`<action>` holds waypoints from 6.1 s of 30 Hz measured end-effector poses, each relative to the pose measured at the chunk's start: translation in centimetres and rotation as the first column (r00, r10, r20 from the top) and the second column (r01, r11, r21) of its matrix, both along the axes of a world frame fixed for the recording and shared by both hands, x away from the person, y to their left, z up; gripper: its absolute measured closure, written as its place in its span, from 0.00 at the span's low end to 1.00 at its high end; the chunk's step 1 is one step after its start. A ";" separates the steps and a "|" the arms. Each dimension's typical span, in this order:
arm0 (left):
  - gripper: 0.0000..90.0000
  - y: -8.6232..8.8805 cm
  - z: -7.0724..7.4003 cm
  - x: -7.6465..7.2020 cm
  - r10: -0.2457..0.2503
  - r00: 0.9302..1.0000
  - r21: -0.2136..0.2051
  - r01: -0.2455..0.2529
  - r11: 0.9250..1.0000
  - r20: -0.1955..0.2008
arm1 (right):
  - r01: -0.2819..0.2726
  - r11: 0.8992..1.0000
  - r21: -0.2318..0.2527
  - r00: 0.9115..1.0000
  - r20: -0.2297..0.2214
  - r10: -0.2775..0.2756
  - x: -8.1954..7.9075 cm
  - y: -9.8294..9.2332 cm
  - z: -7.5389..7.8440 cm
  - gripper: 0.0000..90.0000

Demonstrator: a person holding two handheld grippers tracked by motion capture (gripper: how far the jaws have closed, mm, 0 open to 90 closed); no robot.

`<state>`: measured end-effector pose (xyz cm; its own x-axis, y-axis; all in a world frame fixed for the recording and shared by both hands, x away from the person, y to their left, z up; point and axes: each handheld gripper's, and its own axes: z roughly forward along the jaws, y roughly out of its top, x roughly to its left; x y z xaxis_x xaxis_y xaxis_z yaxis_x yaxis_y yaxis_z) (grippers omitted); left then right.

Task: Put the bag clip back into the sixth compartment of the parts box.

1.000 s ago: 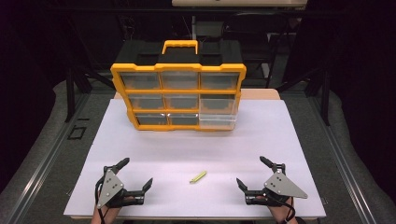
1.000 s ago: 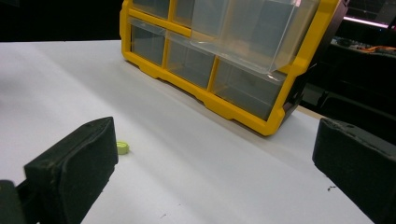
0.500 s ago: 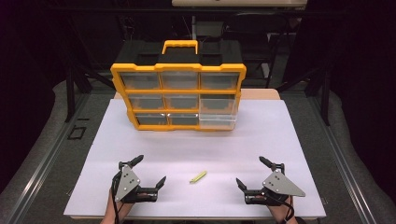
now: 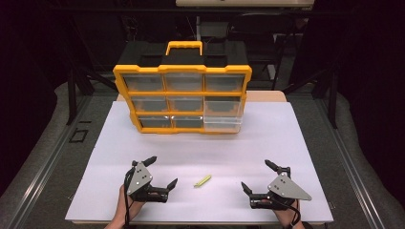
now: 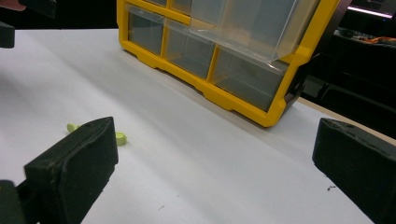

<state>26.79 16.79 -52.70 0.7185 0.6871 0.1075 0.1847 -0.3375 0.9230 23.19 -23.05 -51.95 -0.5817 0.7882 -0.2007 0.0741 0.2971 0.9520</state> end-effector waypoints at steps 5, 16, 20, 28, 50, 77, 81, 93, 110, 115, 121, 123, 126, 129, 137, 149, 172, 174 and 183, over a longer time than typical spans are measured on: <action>0.00 -0.8 0.3 0.6 -0.002 0.999 0.030 0.003 1.000 -0.043 | 0.004 1.000 0.001 1.000 -0.005 -0.004 0.0 0.0 0.0 0.00; 0.00 -2.5 0.5 1.2 -0.010 0.995 0.102 0.020 0.995 -0.103 | -0.001 1.000 0.000 1.000 -0.008 0.001 0.0 0.0 0.0 0.00; 0.00 -3.1 0.6 1.8 -0.009 0.987 0.112 0.027 0.993 -0.158 | 0.000 1.000 -0.002 1.000 -0.010 0.000 0.1 -0.1 0.0 0.00; 0.00 -4.4 0.7 2.3 -0.024 0.983 0.139 0.050 0.989 -0.182 | 0.000 1.000 -0.008 1.000 -0.012 0.000 0.1 0.0 -0.1 0.00; 0.00 -9.0 1.0 3.5 -0.023 0.954 0.271 0.108 0.957 -0.300 | 0.005 1.000 -0.019 1.000 -0.018 -0.005 0.2 0.0 -0.1 0.00; 0.72 -11.9 -1.2 4.3 -0.100 0.908 0.320 0.245 0.915 -0.407 | -0.009 1.000 -0.029 1.000 -0.030 0.008 0.2 0.2 -0.2 0.00; 0.75 -11.9 -1.3 4.2 -0.106 0.903 0.318 0.253 0.914 -0.417 | -0.007 1.000 -0.027 1.000 -0.030 0.007 0.2 0.2 -0.2 0.00; 0.88 -11.9 -1.9 4.2 -0.110 0.889 0.315 0.270 0.910 -0.444 | -0.009 1.000 -0.030 1.000 -0.030 0.008 0.1 0.1 -0.2 0.00; 0.89 -9.6 0.9 5.9 -0.095 0.886 0.304 0.254 0.918 -0.454 | -0.002 0.999 -0.032 1.000 -0.029 0.001 0.1 0.1 -0.2 0.00; 0.89 -8.4 2.0 6.8 -0.092 0.883 0.295 0.250 0.922 -0.460 | 0.002 0.999 -0.036 1.000 -0.030 -0.003 0.1 0.1 -0.2 0.00; 0.89 -7.5 2.6 8.1 -0.093 0.872 0.304 0.265 0.915 -0.481 | 0.000 0.999 -0.037 1.000 -0.026 -0.001 0.0 0.1 -0.3 0.00; 0.89 -7.4 2.7 8.5 -0.095 0.868 0.320 0.279 0.906 -0.487 | 0.000 0.999 -0.036 1.000 -0.026 -0.001 0.0 0.1 -0.3 0.00; 0.89 -7.2 3.0 9.1 -0.099 0.863 0.342 0.299 0.891 -0.495 | -0.001 0.999 -0.034 1.000 -0.025 0.000 0.0 0.1 -0.3 0.00; 0.89 -6.9 3.5 9.9 -0.112 0.855 0.360 0.328 0.874 -0.507 | -0.001 0.999 -0.036 1.000 -0.028 0.000 0.0 0.1 -0.3 0.00; 0.89 -6.4 4.5 11.9 -0.120 0.806 0.409 0.414 0.813 -0.579 | -0.003 0.999 -0.033 1.000 -0.030 0.002 0.0 0.1 -0.3 0.00; 0.89 -5.7 5.9 13.8 -0.113 0.793 0.465 0.459 0.757 -0.599 | -0.006 0.999 -0.032 1.000 -0.029 0.005 0.0 0.1 -0.3 0.00; 0.89 -5.5 9.4 16.0 -0.102 0.815 0.544 0.468 0.697 -0.571 | -0.015 1.000 -0.025 0.999 -0.040 0.014 0.2 0.1 -0.3 0.00; 0.89 -5.4 9.7 16.2 -0.104 0.818 0.551 0.468 0.691 -0.566 | -0.015 1.000 -0.021 0.999 -0.043 0.014 0.3 0.1 -0.3 0.00; 0.89 -5.1 11.1 17.0 -0.100 0.833 0.560 0.449 0.696 -0.544 | -0.022 1.000 -0.022 0.999 -0.046 0.021 0.5 0.1 -0.4 0.00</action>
<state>43.80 11.70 -41.64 0.9420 0.3301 0.0612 0.3001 -0.9097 0.2869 23.66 -22.91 -52.37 -0.6074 0.7712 -0.1906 0.1113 0.3202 0.9408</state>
